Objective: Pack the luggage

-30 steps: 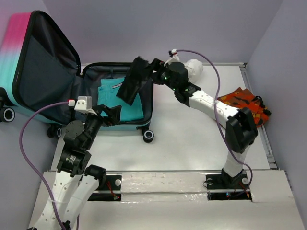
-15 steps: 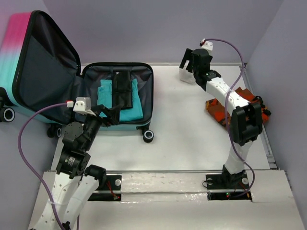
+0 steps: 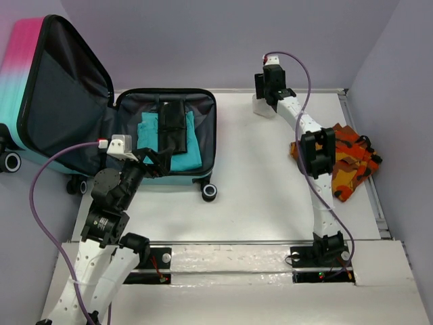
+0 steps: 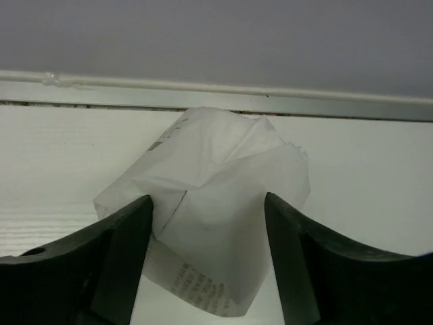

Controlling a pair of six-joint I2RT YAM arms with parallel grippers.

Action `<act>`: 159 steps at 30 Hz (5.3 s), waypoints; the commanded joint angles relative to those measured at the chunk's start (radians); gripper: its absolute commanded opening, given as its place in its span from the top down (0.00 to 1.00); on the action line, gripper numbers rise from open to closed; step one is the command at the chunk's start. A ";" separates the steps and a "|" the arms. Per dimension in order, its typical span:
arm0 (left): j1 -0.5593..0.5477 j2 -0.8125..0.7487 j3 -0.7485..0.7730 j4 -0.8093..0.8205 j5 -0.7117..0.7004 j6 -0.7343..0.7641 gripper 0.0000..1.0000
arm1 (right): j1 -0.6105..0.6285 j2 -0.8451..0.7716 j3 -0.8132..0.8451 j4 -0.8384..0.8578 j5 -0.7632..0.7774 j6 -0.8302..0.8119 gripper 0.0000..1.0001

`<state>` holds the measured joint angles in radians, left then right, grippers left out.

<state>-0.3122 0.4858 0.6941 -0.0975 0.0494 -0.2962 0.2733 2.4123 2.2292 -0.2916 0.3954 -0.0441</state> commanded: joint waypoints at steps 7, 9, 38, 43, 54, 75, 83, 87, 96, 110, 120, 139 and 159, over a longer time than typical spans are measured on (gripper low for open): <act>0.013 0.008 0.012 0.041 0.021 0.016 0.02 | -0.016 -0.065 -0.034 0.087 0.042 -0.016 0.93; 0.013 0.005 0.012 0.042 0.024 0.015 0.02 | -0.016 -0.192 -0.177 0.193 0.042 0.003 0.93; 0.036 -0.070 0.010 0.032 -0.033 0.012 0.02 | 0.391 -0.261 -0.029 0.210 -0.644 0.530 0.05; 0.032 -0.078 0.008 0.038 -0.013 0.006 0.02 | 0.284 -0.517 -0.359 0.281 -0.541 0.519 0.05; -0.042 -0.081 0.013 0.033 0.000 0.005 0.02 | -0.026 -0.864 -1.002 -0.110 0.032 0.461 0.58; -0.180 0.163 0.053 0.082 0.193 -0.198 0.05 | -0.053 -0.466 -0.859 -0.278 0.154 0.311 0.82; -0.363 0.342 0.025 0.226 0.003 -0.290 0.05 | 0.122 -0.466 -0.822 -0.207 -0.018 0.239 0.87; -0.372 0.462 0.045 0.284 -0.022 -0.304 0.05 | 0.132 -0.588 -0.948 -0.159 -0.075 0.306 0.58; -0.441 0.763 0.228 0.349 -0.140 -0.255 0.05 | -0.017 -1.070 -1.276 -0.052 -0.093 0.498 0.22; -0.594 0.999 0.392 0.363 -0.134 -0.193 0.05 | -0.869 -1.159 -1.698 0.371 -0.706 0.783 0.00; -0.622 1.044 0.403 0.372 -0.146 -0.173 0.05 | -0.869 -0.946 -1.705 0.532 -0.823 0.822 0.01; -0.529 1.551 1.005 0.053 -0.128 -0.029 0.04 | -0.795 -0.745 -1.588 0.534 -0.816 0.784 0.93; -0.410 2.116 1.705 -0.249 0.058 0.008 0.01 | -0.703 -0.883 -1.646 0.448 -0.877 0.656 0.93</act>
<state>-0.7204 2.5961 2.3413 -0.3088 0.0425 -0.3031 -0.4492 1.5795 0.6125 0.2146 -0.4458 0.6670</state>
